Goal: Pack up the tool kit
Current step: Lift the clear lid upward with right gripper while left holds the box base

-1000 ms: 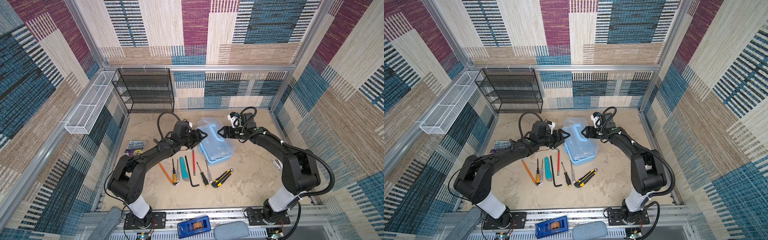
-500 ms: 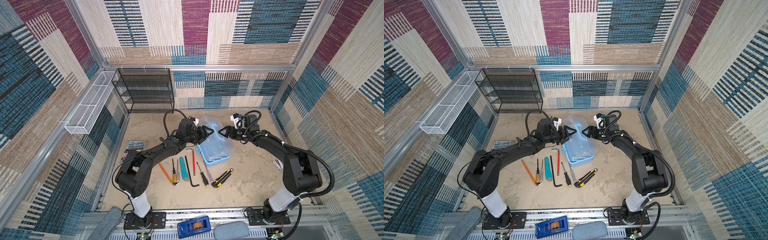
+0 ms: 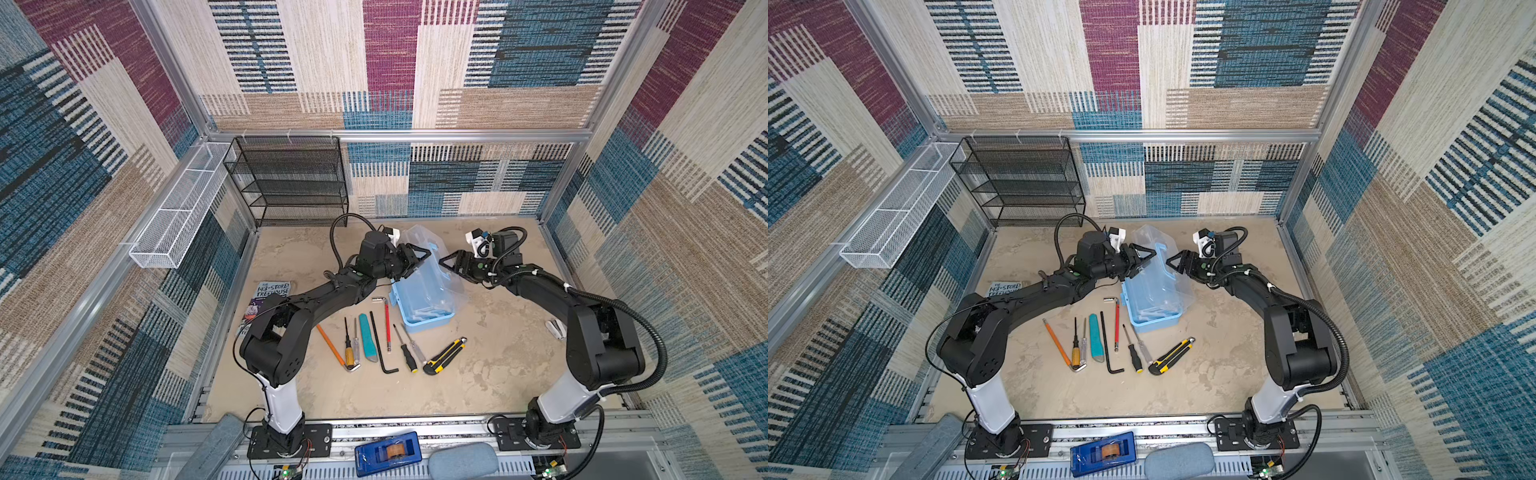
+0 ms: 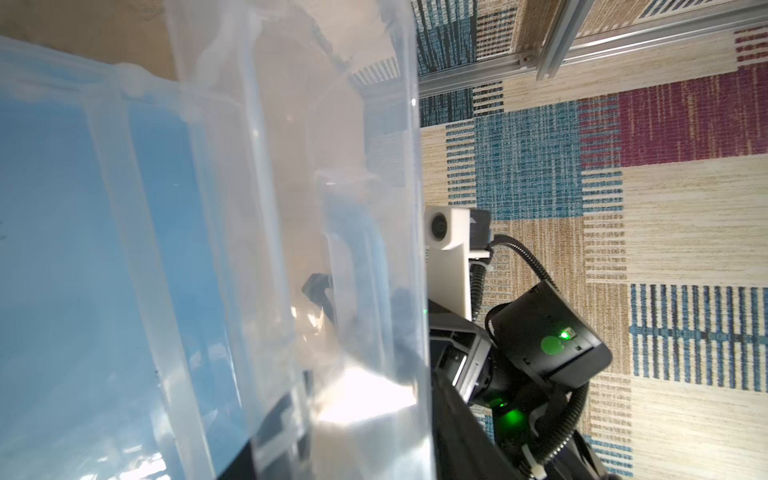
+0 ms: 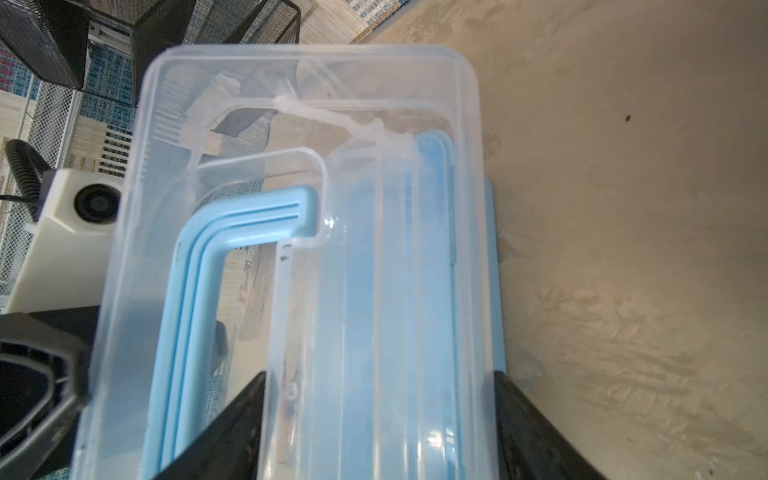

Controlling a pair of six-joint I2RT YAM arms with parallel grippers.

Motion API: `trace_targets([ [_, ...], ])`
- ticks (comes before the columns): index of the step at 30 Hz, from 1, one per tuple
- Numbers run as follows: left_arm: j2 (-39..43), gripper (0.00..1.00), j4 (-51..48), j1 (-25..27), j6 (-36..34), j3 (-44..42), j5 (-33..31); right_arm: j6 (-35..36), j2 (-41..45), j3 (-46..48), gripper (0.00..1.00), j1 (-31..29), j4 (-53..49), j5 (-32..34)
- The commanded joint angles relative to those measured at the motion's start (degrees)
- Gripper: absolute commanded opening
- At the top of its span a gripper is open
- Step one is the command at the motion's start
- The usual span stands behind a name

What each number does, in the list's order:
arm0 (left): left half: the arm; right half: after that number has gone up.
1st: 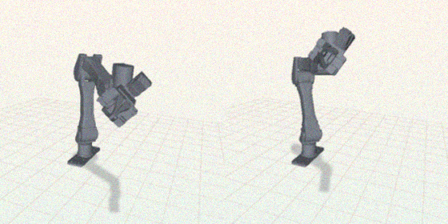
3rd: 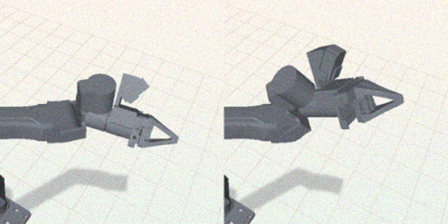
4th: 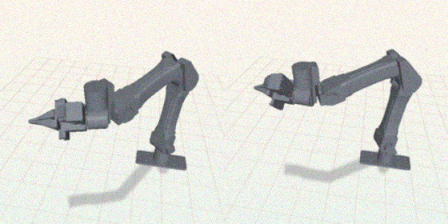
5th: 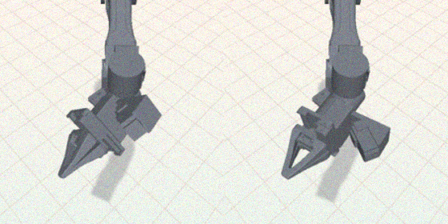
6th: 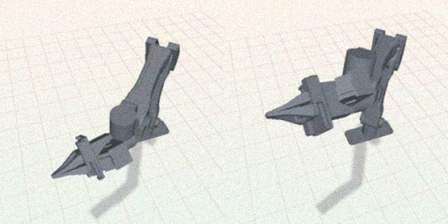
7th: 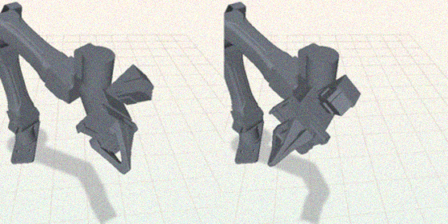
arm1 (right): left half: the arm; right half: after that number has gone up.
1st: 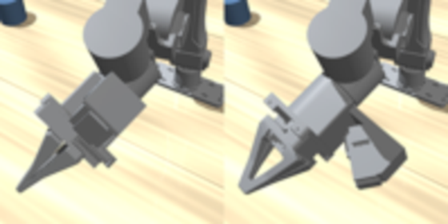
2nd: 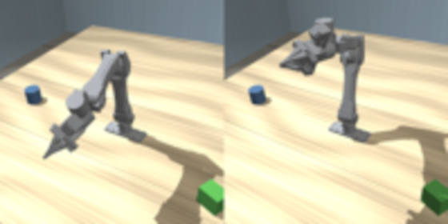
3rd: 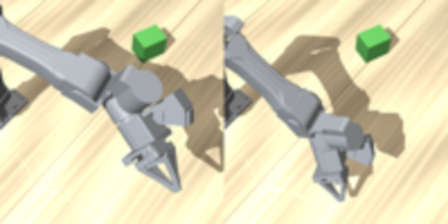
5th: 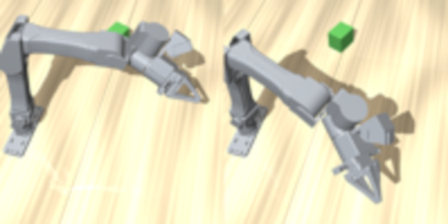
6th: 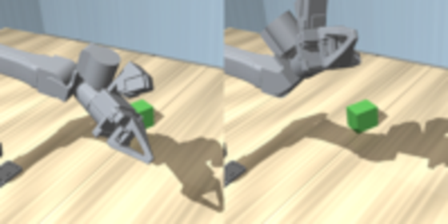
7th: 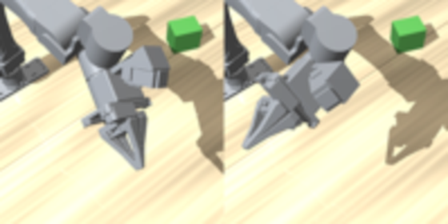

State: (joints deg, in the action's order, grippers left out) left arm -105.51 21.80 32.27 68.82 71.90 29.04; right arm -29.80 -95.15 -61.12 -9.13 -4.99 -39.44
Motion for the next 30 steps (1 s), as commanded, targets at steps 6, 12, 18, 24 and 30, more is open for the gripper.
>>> trace_targets([
  [6,-2.56,0.3,4.25,0.34,-0.02,3.39,1.9,1.45,-0.03,-0.06,0.81,0.47,3.42,-3.58],
  [12,-4.44,0.26,3.26,0.31,0.09,6.25,2.25,2.88,-0.03,-0.78,0.86,0.86,1.86,-2.08],
  [18,-7.1,0.24,1.81,0.5,0.15,10.17,3.02,4.03,0.4,-1.21,0.9,2.12,0.36,-0.42],
  [24,-9.61,0.23,-1.94,0.6,-0.8,14.98,3.64,6.08,2.53,-0.17,0.93,3.49,-1.27,4.49],
  [30,-12.69,0.23,-8.28,1.12,-3.03,20.88,6.05,6.8,5.99,3.11,0.99,5.22,-1.81,11.34],
])
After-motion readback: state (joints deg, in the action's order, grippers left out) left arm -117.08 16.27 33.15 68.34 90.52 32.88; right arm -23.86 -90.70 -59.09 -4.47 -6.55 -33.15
